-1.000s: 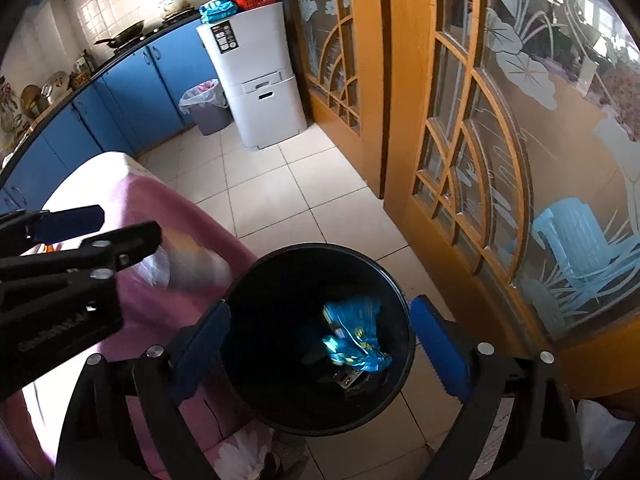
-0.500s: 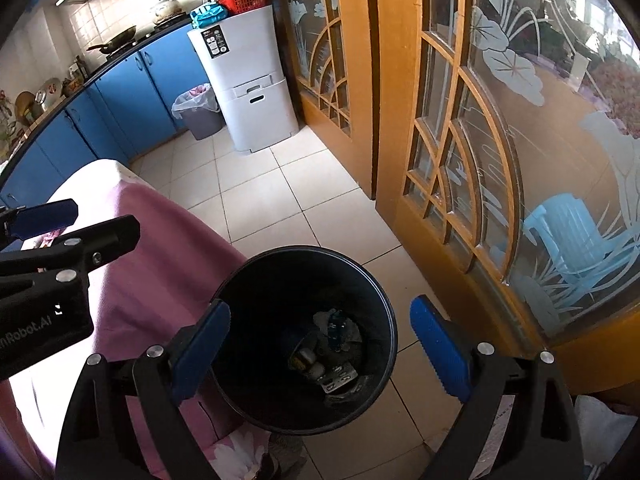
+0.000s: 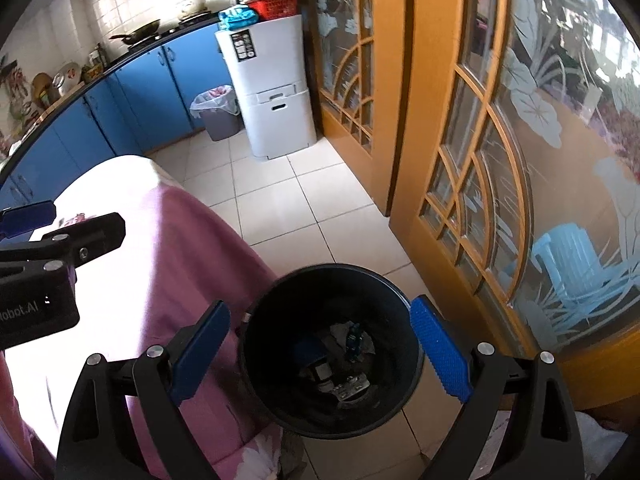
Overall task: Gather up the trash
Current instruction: 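Grasp the clear plastic lid with the left tool while the right tool grasps the orange peel, then carry the clear lid and orange peel over the black bin with both tools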
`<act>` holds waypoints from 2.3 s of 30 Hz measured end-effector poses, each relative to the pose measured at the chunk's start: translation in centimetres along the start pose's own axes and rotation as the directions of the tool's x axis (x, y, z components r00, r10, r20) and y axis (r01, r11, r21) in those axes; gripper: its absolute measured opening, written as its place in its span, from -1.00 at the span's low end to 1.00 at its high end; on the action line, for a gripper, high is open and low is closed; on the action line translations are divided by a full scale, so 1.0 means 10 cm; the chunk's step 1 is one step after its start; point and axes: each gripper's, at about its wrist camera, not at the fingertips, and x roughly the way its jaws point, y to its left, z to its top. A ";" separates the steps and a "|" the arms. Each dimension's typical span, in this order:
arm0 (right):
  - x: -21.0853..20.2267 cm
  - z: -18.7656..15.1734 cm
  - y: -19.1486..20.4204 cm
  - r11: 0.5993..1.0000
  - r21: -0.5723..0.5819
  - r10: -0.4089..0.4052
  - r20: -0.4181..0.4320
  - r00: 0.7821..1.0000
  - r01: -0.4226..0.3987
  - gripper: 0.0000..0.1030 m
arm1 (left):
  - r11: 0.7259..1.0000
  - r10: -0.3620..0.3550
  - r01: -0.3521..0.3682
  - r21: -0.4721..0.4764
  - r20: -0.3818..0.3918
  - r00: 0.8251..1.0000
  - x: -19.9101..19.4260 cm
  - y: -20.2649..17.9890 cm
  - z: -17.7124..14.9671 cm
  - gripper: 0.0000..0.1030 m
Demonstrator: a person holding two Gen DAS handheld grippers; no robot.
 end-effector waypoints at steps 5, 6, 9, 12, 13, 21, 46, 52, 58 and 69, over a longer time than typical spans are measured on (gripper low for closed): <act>-0.06 0.10 0.43 0.997 -0.072 0.030 0.020 0.999 -0.029 0.73 | 0.996 0.026 -0.027 -0.090 -0.016 1.000 -0.06 0.56 -0.11 0.93; -0.07 0.12 0.50 0.996 -0.085 0.037 0.022 0.999 -0.035 0.73 | 0.994 0.029 -0.031 -0.107 -0.019 0.999 -0.07 0.65 -0.14 0.93; -0.06 0.16 0.82 0.989 -0.134 0.068 0.021 0.997 -0.065 0.73 | 0.981 0.047 -0.053 -0.188 -0.035 0.998 -0.09 1.11 -0.26 0.93; -0.03 0.19 1.15 0.978 -0.183 0.099 0.018 0.995 -0.095 0.73 | 0.963 0.069 -0.079 -0.258 -0.048 0.996 -0.11 1.49 -0.38 0.93; -0.03 0.19 1.25 0.975 -0.197 0.110 0.015 0.994 -0.105 0.73 | 0.954 0.074 -0.088 -0.288 -0.058 0.996 -0.12 1.65 -0.45 0.93; 0.18 0.20 2.14 0.929 -0.287 0.224 -0.064 0.972 -0.233 0.73 | 0.886 0.122 -0.182 -0.427 -0.164 0.979 -0.05 2.56 -1.04 0.93; 0.77 0.14 3.29 0.865 -0.418 0.207 -0.208 0.956 -0.278 0.72 | 0.808 0.034 -0.176 -0.562 -0.254 0.967 0.55 3.49 -1.63 0.91; 0.71 0.10 3.31 0.846 -0.442 0.228 -0.205 0.952 -0.298 -0.41 | 0.805 0.082 -0.203 -0.558 -0.233 0.969 0.46 3.51 -1.66 0.72; 0.54 0.08 3.28 0.836 -0.459 0.246 -0.175 0.953 -0.300 -0.49 | 0.816 0.144 -0.222 -0.533 -0.185 0.972 0.24 3.42 -1.57 0.71; 0.14 0.15 2.98 0.855 -0.433 0.272 -0.098 0.957 -0.287 -0.49 | 0.860 0.171 -0.193 -0.472 -0.091 0.981 -0.09 2.99 -1.27 0.71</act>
